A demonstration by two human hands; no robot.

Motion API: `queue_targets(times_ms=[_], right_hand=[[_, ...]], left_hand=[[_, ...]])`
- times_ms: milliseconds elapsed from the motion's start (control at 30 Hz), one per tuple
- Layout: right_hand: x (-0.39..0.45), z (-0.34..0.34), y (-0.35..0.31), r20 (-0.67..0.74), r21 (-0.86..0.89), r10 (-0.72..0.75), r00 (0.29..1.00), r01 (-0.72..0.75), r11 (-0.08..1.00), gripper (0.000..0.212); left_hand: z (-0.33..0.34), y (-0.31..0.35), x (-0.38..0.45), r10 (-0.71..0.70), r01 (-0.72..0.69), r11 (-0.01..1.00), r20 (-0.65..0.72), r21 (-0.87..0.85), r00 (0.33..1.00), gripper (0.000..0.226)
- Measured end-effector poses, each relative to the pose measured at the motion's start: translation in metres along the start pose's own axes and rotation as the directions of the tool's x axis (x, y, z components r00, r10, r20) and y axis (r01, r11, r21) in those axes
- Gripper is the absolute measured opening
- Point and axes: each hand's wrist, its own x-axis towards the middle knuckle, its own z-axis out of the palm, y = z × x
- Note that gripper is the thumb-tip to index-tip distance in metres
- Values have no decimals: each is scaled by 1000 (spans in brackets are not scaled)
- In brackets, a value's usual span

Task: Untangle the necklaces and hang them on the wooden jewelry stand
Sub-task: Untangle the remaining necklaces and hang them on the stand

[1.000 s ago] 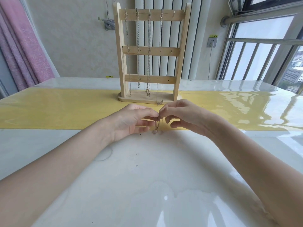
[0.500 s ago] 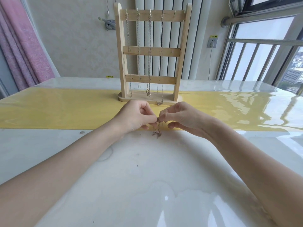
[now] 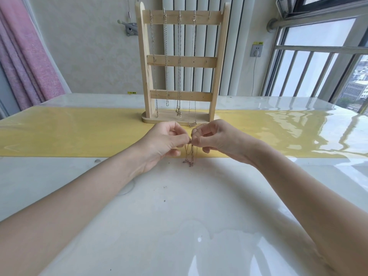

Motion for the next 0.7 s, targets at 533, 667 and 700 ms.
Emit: queue_targets(times_ms=[533, 667, 700], right_hand=[[-4, -15, 3, 39, 258, 78, 996, -86, 962, 22], [-4, -13, 2, -32, 497, 102, 994, -72, 864, 19], [-3, -11, 2, -47, 528, 104, 993, -64, 847, 18]], left_hand=[[-19, 3, 6, 182, -191, 976, -92, -101, 979, 20], [-18, 0, 7, 130, -138, 982, -69, -129, 989, 18], [-17, 0, 6, 119, -128, 981, -66, -146, 991, 18]])
